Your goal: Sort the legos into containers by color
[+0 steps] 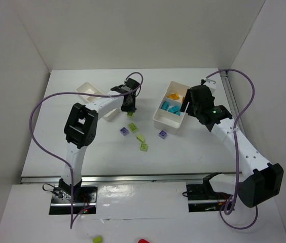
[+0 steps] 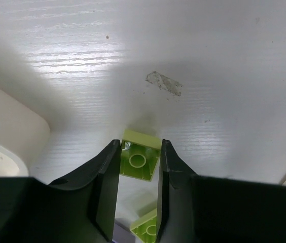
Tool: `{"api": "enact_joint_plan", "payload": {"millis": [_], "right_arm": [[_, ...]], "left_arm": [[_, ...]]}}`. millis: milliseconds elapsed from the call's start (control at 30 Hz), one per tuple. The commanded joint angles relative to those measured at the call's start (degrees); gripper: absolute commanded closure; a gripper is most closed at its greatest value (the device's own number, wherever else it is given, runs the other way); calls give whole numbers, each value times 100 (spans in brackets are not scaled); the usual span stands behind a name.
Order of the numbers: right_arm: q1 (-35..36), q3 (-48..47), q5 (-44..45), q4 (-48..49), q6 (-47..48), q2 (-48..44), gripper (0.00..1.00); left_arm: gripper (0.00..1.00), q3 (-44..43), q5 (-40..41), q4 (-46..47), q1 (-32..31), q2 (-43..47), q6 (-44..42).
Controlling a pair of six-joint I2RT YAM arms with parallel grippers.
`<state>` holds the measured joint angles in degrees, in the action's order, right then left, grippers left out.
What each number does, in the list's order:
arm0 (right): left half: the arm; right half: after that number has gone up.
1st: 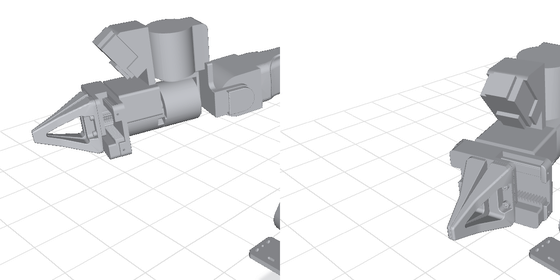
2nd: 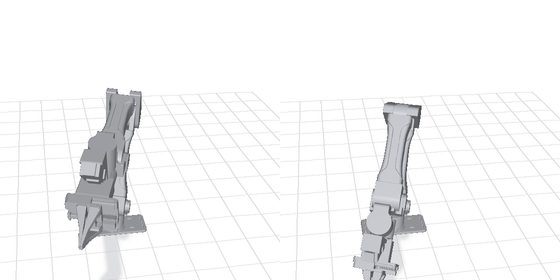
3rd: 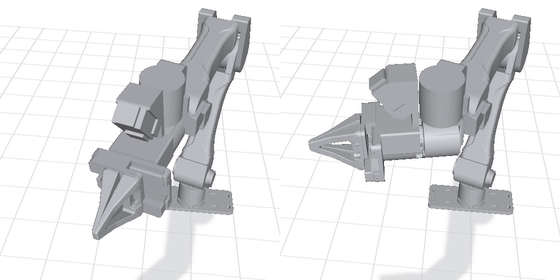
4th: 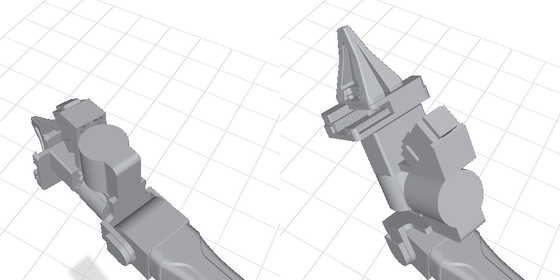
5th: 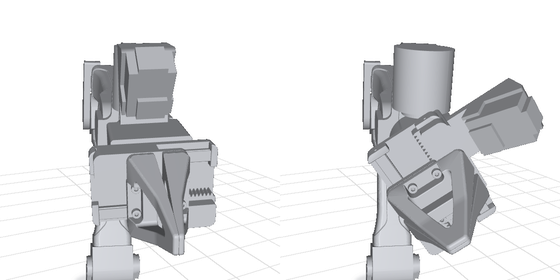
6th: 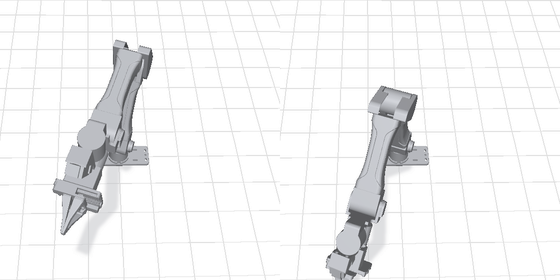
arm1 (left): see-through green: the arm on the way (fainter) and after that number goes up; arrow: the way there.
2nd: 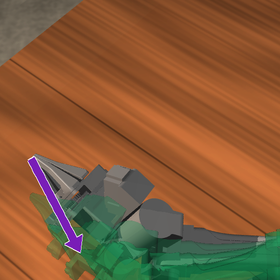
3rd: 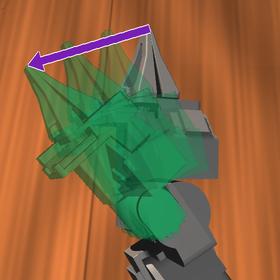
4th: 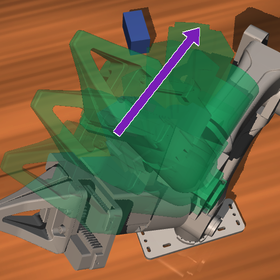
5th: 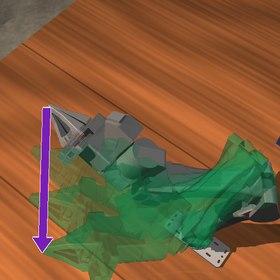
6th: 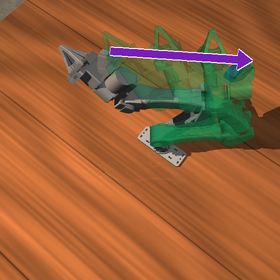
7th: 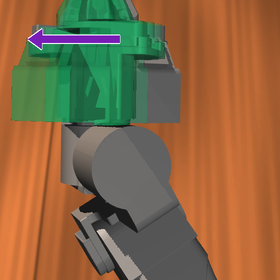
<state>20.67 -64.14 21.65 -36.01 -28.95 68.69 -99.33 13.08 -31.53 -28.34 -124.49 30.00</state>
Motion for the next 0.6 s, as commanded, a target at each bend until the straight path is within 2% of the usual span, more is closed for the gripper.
{"api": "enact_joint_plan", "payload": {"millis": [0, 67, 300, 400, 567], "right_arm": [[52, -64, 120, 94, -85, -119, 24], [52, -64, 120, 146, -85, -119, 24], [52, -64, 120, 147, -85, -119, 24], [52, -64, 120, 147, -85, -119, 24], [52, -64, 173, 94, -85, -171, 24]], "left_arm": [[71, -253, -113, -73, -14, 442, -169], [65, -359, -113, -168, -14, 504, -258], [69, -552, -367, -284, -14, 679, -319], [69, -736, -771, -345, -14, 837, -319], [69, -1123, -1456, -345, -444, 917, -319]]}}
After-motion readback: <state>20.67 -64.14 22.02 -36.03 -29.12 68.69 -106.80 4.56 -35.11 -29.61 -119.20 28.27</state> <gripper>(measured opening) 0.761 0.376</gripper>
